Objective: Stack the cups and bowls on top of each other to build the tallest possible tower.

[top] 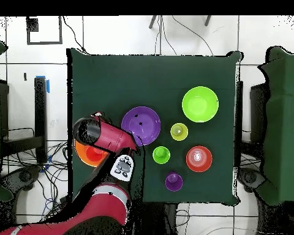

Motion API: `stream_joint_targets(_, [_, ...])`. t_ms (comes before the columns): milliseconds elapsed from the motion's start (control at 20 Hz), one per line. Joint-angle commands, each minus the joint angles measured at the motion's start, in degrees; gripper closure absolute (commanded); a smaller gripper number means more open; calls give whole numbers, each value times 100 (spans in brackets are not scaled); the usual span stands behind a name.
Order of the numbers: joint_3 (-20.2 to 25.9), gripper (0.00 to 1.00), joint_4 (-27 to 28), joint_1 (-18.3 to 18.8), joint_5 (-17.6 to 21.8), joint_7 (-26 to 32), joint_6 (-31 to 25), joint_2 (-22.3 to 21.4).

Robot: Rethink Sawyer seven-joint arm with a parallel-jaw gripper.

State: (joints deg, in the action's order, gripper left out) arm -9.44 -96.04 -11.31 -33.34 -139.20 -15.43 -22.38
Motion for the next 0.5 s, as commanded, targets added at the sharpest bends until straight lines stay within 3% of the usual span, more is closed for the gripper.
stream_joint_targets(50, [656,0,-263,-17,-147,-1017,166,337])
stream_joint_targets(500, [254,0,150,92,145,-608,-203,476])
